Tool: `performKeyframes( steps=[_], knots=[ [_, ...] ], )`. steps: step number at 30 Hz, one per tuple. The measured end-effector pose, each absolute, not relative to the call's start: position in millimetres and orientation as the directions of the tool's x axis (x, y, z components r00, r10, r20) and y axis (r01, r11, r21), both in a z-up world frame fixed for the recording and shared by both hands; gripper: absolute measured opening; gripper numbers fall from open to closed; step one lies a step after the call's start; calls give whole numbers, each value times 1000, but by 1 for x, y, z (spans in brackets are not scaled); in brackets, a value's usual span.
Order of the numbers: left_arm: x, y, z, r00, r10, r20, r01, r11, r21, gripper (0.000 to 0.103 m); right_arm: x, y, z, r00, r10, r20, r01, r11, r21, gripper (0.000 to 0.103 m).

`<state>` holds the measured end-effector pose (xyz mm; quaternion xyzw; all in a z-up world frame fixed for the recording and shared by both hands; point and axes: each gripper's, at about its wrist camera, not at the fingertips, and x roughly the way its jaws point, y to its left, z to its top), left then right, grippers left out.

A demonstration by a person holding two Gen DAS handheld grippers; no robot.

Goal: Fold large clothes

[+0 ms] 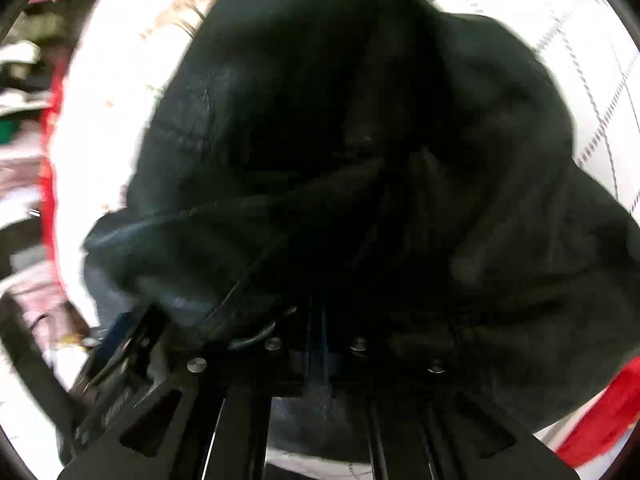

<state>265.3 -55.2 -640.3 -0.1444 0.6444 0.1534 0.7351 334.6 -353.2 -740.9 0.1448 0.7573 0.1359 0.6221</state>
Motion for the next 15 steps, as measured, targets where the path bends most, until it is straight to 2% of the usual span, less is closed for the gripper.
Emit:
performKeyframes(
  steps=[1,2,4,7,9,11,15],
  knots=[
    [264,-56,-634,134,41,-990,-407,913,-17,99,326,-369,-730,-150,426,-892,72,905,419,19],
    [263,-58,-627,149,44,-988,-401,916,-20,99,320,-381,-722,-122,440,-890,90,898,431,47],
    [263,-65,-618,174,53,-983,-385,923,-18,99,294,-429,-695,9,492,-871,175,857,486,80],
    [271,-81,-631,158,68,-985,-348,937,9,99,261,-486,-687,113,459,-881,321,823,469,80],
    [280,-83,-650,133,90,-987,-334,942,41,101,246,-522,-706,122,445,-887,428,783,451,80],
    [287,-77,-662,121,65,-991,-357,934,17,103,240,-542,-730,121,467,-876,473,749,464,79],
    [286,-71,-663,140,36,-990,-338,941,-13,103,252,-539,-770,278,607,-744,447,604,660,79]
  ],
)
